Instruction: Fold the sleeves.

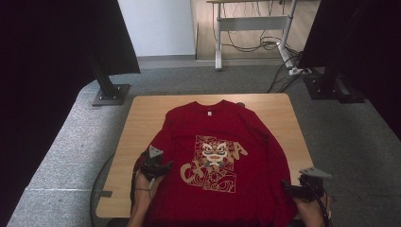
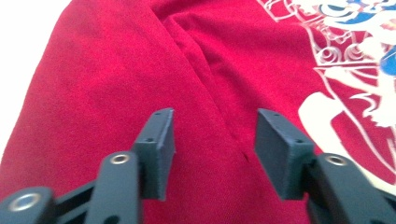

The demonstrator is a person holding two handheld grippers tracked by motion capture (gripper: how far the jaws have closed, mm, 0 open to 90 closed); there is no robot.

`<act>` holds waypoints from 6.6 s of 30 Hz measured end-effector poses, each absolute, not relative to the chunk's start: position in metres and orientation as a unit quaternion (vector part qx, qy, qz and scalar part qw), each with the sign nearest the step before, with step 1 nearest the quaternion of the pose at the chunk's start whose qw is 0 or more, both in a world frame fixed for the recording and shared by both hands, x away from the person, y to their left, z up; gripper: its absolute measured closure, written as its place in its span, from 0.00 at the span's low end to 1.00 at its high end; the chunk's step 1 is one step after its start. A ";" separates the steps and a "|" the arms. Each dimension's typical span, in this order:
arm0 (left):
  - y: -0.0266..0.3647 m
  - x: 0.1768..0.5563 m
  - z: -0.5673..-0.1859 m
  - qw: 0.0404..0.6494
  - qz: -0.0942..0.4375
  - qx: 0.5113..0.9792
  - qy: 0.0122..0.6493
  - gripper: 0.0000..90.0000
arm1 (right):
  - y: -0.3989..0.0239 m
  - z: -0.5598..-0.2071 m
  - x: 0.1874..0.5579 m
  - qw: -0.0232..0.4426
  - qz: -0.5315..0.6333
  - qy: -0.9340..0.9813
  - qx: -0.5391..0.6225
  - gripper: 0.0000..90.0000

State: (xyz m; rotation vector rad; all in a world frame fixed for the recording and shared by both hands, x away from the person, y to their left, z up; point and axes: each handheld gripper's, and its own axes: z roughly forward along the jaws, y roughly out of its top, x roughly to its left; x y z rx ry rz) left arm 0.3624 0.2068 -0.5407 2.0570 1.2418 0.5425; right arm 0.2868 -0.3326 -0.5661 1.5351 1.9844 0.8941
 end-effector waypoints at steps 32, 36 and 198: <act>0.192 0.351 -0.483 0.426 0.193 0.775 0.425 0.98 | -0.333 -0.566 0.287 0.237 0.326 0.724 0.560 0.09; 0.179 0.355 -0.478 0.436 0.181 0.779 0.413 0.98 | -0.333 -0.566 0.287 0.237 0.326 0.724 0.560 0.09; 0.113 0.202 -0.540 0.396 0.060 0.886 0.233 0.61 | -0.332 -0.566 0.286 0.237 0.326 0.724 0.560 0.09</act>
